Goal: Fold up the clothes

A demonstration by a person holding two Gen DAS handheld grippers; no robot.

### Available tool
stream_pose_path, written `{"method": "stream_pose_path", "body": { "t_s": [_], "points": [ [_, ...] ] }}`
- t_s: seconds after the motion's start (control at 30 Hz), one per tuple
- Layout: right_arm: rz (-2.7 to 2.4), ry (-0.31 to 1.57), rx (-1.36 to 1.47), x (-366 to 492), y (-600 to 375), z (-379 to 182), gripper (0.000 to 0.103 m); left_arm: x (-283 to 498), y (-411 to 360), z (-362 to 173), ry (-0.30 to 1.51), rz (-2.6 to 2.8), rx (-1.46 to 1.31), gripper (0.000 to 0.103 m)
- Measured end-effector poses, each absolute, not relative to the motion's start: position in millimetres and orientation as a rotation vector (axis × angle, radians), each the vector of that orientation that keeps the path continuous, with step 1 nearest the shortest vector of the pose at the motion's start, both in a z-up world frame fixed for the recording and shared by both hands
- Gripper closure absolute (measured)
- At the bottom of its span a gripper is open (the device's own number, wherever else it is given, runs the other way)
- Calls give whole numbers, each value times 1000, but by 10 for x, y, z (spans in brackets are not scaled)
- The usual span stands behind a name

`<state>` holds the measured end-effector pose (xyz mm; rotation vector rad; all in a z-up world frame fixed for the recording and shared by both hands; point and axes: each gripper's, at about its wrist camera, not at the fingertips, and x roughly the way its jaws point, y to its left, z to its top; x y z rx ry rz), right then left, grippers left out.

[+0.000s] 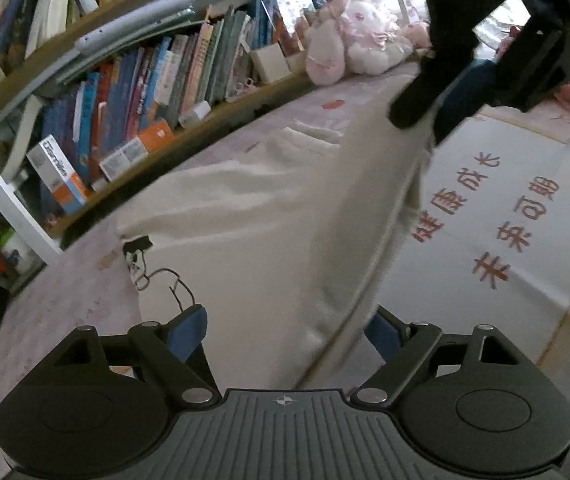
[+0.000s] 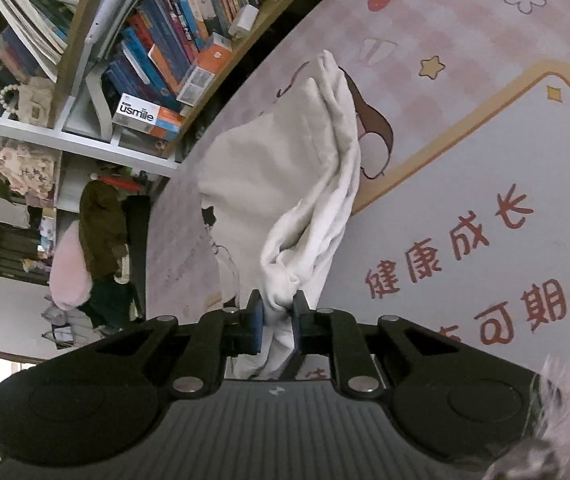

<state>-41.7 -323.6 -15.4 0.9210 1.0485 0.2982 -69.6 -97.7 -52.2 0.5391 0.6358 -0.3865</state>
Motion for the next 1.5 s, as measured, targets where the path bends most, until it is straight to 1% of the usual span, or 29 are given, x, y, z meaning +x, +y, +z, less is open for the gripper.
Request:
{"method": "stream_pose_path", "body": {
  "t_s": [0.1, 0.13, 0.17, 0.23, 0.27, 0.33, 0.37, 0.43, 0.5, 0.6, 0.63, 0.87, 1.0, 1.07, 1.1, 1.13, 1.17, 1.2, 1.23, 1.33, 1.43, 1.47, 1.5],
  "points": [
    [304, 1047, 835, -453, -3216, -137, 88, -676, -943, -475, 625, -379, 506, 17],
    [309, 1045, 791, -467, -3199, -121, 83, -668, -928, -455, 621, -375, 493, 17],
    [311, 1040, 730, -485, -3174, -98, 80, -653, -912, -436, 620, -372, 480, 17],
    [317, 1029, 607, -522, -3123, -52, 61, -618, -886, -402, 626, -371, 455, 17],
    [327, 1021, 532, -549, -3089, -29, 58, -600, -877, -387, 632, -372, 444, 17],
    [352, 1007, 332, -617, -2986, 18, 45, -564, -880, -374, 650, -382, 433, 17],
    [365, 997, 226, -655, -2930, 38, 41, -556, -883, -372, 654, -386, 431, 17],
    [403, 965, -30, -760, -2780, 39, 28, -540, -883, -369, 664, -395, 425, 17],
    [476, 904, -313, -914, -2604, -7, 21, -528, -872, -363, 672, -399, 413, 17],
    [582, 806, -605, -1107, -2415, -146, 19, -509, -853, -356, 684, -405, 392, 17],
    [612, 791, -655, -1135, -2350, -199, 19, -502, -844, -354, 688, -406, 384, 17],
    [668, 744, -703, -1064, -2033, -426, 19, -459, -786, -339, 715, -415, 321, 17],
    [655, 721, -745, -1036, -1945, -522, 21, -482, -774, -357, 718, -422, 319, 17],
    [635, 704, -776, -1026, -1892, -535, 27, -514, -776, -370, 717, -430, 333, 17],
    [624, 688, -800, -1023, -1888, -540, 35, -529, -776, -377, 716, -433, 340, 17],
    [613, 673, -823, -1022, -1882, -544, 51, -545, -777, -384, 715, -437, 347, 17],
    [601, 658, -840, -1017, -1872, -536, 60, -561, -778, -391, 714, -441, 354, 17],
    [595, 651, -841, -992, -1883, -506, 75, -576, -779, -398, 713, -444, 361, 17],
    [590, 645, -842, -967, -1893, -477, 84, -592, -780, -405, 712, -448, 368, 17],
    [587, 628, -812, -899, -1913, -329, 89, -639, -783, -426, 709, -459, 388, 17],
    [590, 607, -787, -854, -1914, -179, 90, -686, -785, -447, 706, -469, 409, 18],
    [591, 602, -787, -844, -1906, -141, 90, -702, -785, -455, 706, -472, 417, 23],
    [592, 597, -788, -835, -1897, -107, 90, -723, -776, -476, 712, -468, 431, 36]
  ]
}}
